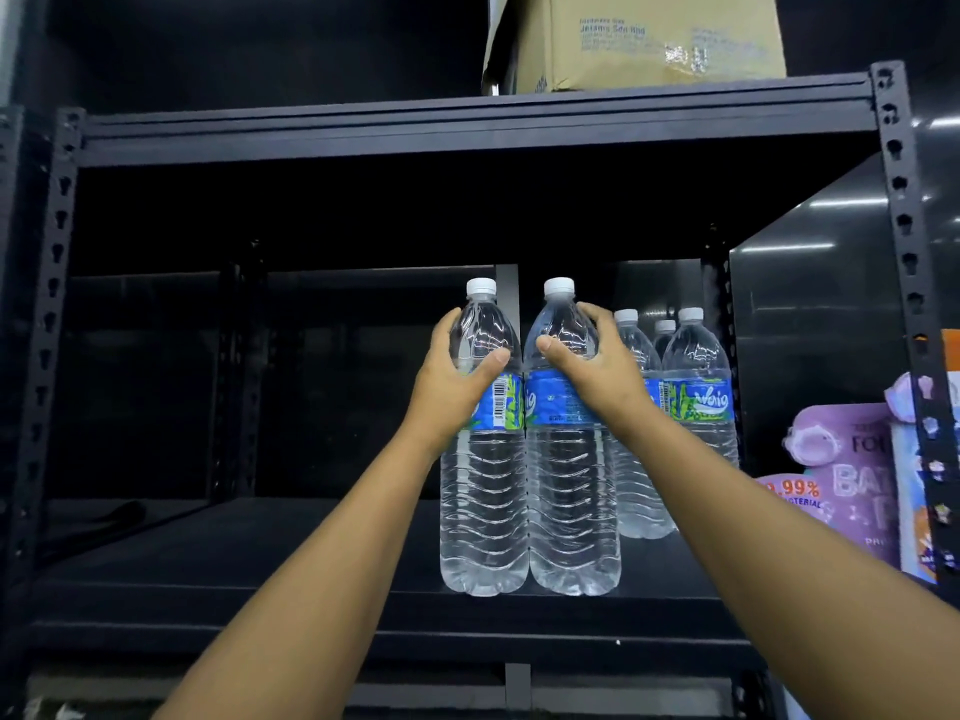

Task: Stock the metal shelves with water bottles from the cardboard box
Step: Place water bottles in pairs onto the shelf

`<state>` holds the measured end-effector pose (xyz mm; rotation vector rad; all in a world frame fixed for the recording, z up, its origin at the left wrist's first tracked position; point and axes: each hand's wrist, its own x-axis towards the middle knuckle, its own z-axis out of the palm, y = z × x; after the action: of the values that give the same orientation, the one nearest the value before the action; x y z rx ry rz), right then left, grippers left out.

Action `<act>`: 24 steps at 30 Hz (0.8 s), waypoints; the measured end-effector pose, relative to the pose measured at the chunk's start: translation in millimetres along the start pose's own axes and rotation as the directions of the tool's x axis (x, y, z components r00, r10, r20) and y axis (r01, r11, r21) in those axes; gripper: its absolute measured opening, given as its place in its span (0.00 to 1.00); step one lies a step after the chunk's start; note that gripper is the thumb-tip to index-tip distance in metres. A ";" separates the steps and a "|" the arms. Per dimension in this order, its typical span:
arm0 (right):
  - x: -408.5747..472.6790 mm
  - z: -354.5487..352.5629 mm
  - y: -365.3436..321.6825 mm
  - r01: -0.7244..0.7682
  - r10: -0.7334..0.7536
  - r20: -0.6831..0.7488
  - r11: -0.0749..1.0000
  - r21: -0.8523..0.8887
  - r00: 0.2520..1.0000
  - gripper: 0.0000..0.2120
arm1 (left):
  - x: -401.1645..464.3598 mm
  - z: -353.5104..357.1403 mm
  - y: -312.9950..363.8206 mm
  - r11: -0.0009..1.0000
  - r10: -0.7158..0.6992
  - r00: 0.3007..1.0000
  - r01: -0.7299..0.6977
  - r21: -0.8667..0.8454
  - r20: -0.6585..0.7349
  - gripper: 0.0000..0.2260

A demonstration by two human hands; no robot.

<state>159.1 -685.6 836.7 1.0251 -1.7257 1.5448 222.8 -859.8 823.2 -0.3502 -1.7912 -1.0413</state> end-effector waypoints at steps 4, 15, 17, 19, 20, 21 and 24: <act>-14.5 -2.2 2.9 -0.003 0.003 0.038 1.000 0.009 0.999 0.41 | -25.7 2.5 -7.4 0.998 -0.049 0.999 0.048 0.044 0.016 0.44; -86.7 -8.7 21.3 -0.084 0.098 0.210 0.994 -0.076 0.973 0.53 | -91.4 -1.1 -19.2 0.977 -0.170 0.978 0.152 0.148 0.118 0.45; -99.3 -12.6 28.6 -0.089 0.120 0.215 0.985 -0.147 0.969 0.53 | -101.0 -2.9 -21.6 0.963 -0.200 0.974 0.175 0.203 0.110 0.45; -108.9 -16.3 34.4 -0.086 0.131 0.236 0.977 -0.193 0.963 0.52 | -109.6 -5.8 -24.7 0.952 -0.213 0.972 0.185 0.242 0.095 0.47; -113.5 -17.5 36.8 -0.092 0.141 0.241 0.975 -0.205 0.960 0.52 | -113.0 -7.6 -25.5 0.950 -0.211 0.973 0.181 0.255 0.096 0.47; -117.6 -18.4 38.9 -0.094 0.142 0.238 0.975 -0.202 0.961 0.51 | -115.3 -9.3 -25.8 0.950 -0.210 0.973 0.178 0.257 0.101 0.47; -126.0 -19.4 41.8 -0.110 0.147 0.220 0.979 -0.172 0.964 0.50 | -118.9 -12.2 -28.0 0.951 -0.213 0.969 0.177 0.255 0.123 0.47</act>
<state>188.2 -646.1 711.8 1.0641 -2.0774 1.3817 267.5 -860.4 708.8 -0.1022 -2.0963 -0.9361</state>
